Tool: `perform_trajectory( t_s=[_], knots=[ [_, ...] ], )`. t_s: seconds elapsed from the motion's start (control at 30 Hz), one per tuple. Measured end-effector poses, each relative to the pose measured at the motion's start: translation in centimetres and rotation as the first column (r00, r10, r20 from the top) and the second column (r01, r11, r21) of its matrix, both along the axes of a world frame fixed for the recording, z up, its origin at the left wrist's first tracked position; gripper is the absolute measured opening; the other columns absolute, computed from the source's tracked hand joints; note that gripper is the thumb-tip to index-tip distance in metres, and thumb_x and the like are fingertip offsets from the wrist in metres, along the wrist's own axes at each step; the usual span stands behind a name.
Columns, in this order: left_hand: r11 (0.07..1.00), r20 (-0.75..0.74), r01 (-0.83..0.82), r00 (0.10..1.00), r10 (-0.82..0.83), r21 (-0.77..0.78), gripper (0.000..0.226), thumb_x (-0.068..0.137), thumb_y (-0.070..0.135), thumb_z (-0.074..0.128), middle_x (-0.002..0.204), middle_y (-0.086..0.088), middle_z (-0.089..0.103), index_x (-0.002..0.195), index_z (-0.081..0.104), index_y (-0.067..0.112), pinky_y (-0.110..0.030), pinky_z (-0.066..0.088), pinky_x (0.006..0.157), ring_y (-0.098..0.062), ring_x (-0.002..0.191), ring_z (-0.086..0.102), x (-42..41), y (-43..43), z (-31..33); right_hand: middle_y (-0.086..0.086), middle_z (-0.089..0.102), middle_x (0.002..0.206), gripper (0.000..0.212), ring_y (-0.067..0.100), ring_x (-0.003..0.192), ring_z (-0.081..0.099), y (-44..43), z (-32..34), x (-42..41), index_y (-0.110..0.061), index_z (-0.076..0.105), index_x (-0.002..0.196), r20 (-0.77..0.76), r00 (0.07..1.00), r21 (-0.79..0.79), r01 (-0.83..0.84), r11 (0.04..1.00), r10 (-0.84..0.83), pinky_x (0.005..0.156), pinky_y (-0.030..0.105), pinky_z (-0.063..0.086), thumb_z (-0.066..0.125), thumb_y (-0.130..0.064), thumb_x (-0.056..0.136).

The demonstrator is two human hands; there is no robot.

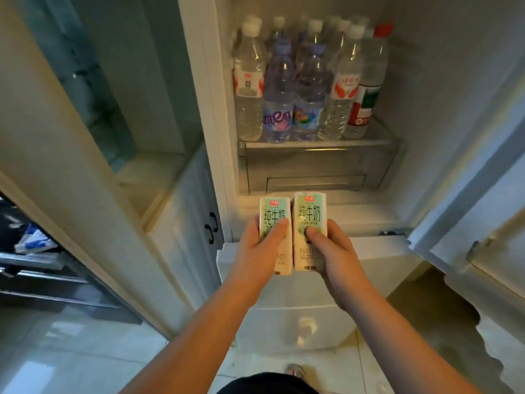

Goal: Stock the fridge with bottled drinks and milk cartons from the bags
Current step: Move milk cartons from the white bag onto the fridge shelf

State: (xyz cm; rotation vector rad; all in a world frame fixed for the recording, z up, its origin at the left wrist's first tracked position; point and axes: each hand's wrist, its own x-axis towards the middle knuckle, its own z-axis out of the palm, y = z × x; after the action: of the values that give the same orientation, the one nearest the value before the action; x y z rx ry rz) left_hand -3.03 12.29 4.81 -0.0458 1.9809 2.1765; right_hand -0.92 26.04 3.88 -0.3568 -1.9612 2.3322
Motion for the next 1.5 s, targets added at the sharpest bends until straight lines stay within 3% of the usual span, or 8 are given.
perform_trajectory(
  t_s=[0.2,0.3,0.57,0.77,0.97,1.17,1.33,1.5],
  knots=[
    [0.998,0.082,-0.065,0.995,0.063,0.021,0.027,0.095,0.044,0.057,0.098,0.004,0.074,0.118,0.057,0.028,-0.026,0.057,0.063,-0.009,0.083,0.073,-4.3,2.3,0.1,0.006,0.073,0.104,0.019,0.027,0.098,0.07,1.9,-0.1,-4.7,-0.02,0.063,0.114,0.009,1.0,-0.075,0.012,0.997,-0.011,0.084,0.049,0.056,0.055,-0.021,0.097],
    [0.996,-0.018,-0.072,0.997,0.071,-0.055,0.025,0.095,0.041,0.058,0.097,0.004,0.072,0.115,0.054,0.025,-0.017,0.054,0.056,-0.001,0.078,0.071,-6.4,3.4,1.1,0.006,0.073,0.104,0.019,0.028,0.098,0.07,3.1,0.5,-6.9,-0.02,0.062,0.113,-0.035,0.999,-0.058,0.011,0.998,-0.013,0.083,0.049,0.056,0.055,-0.02,0.096],
    [0.992,-0.353,-0.115,0.931,0.092,-0.044,0.034,0.096,0.031,0.058,0.114,0.008,0.07,0.128,0.05,0.023,-0.026,0.061,0.074,-0.006,0.098,0.07,-12.0,6.1,7.5,-0.003,0.073,0.106,0.021,0.016,0.097,0.07,4.9,7.2,-13.2,-0.025,0.061,0.114,-0.325,0.945,0.0,0.022,1.0,-0.021,0.071,0.03,0.055,0.053,-0.014,0.097],
    [0.992,-0.599,-0.107,0.791,0.125,0.067,0.034,0.097,0.026,0.058,0.113,0.002,0.07,0.128,0.048,0.015,-0.032,0.061,0.077,-0.012,0.101,0.07,-14.3,6.7,15.6,-0.007,0.074,0.099,0.02,0.011,0.093,0.07,5.0,15.2,-16.0,-0.018,0.058,0.112,-0.599,0.801,-0.013,-0.019,1.0,0.007,0.071,0.024,0.055,0.057,-0.016,0.092],
    [0.989,-0.765,-0.031,0.631,0.13,0.142,0.018,0.097,0.019,0.048,0.106,0.001,0.067,0.113,0.047,0.027,-0.03,0.058,0.07,-0.014,0.095,0.07,-14.3,7.3,23.0,-0.001,0.07,0.098,0.022,0.009,0.085,0.069,5.4,23.3,-16.3,-0.003,0.051,0.119,-0.777,0.628,0.028,-0.012,1.0,0.029,0.065,0.022,0.054,0.05,-0.009,0.098],
    [0.989,-0.865,0.019,0.488,0.119,0.146,0.033,0.089,0.011,0.045,0.102,-0.002,0.066,0.121,0.045,0.009,-0.025,0.056,0.068,-0.012,0.09,0.07,-14.6,8.4,31.1,-0.004,0.064,0.097,0.026,0.002,0.083,0.064,6.6,31.3,-16.4,-0.012,0.055,0.107,-0.867,0.498,0.111,0.136,0.985,0.029,0.066,0.017,0.05,0.046,-0.016,0.082],
    [0.998,-0.844,-0.036,0.533,0.061,0.049,0.01,0.096,0.008,0.043,0.092,-0.001,0.06,0.101,0.044,0.016,-0.025,0.047,0.058,-0.011,0.079,0.062,-16.0,9.9,37.4,-0.004,0.063,0.098,0.029,0.006,0.081,0.062,8.1,36.8,-17.8,-0.021,0.057,0.097,-0.834,0.552,0.111,0.192,0.975,-0.014,0.06,0.019,0.048,0.044,-0.017,0.072],
    [0.997,-0.753,-0.027,0.657,-0.034,-0.069,0.013,0.091,0.0,0.041,0.095,-0.01,0.059,0.101,0.043,0.008,-0.04,0.053,0.074,-0.024,0.086,0.061,-19.4,11.9,42.2,-0.003,0.064,0.105,0.031,0.014,0.091,0.064,11.0,40.4,-21.0,-0.017,0.054,0.113,-0.77,0.635,0.183,0.303,0.935,-0.056,0.067,0.029,0.051,0.043,-0.004,0.087]
  ],
)
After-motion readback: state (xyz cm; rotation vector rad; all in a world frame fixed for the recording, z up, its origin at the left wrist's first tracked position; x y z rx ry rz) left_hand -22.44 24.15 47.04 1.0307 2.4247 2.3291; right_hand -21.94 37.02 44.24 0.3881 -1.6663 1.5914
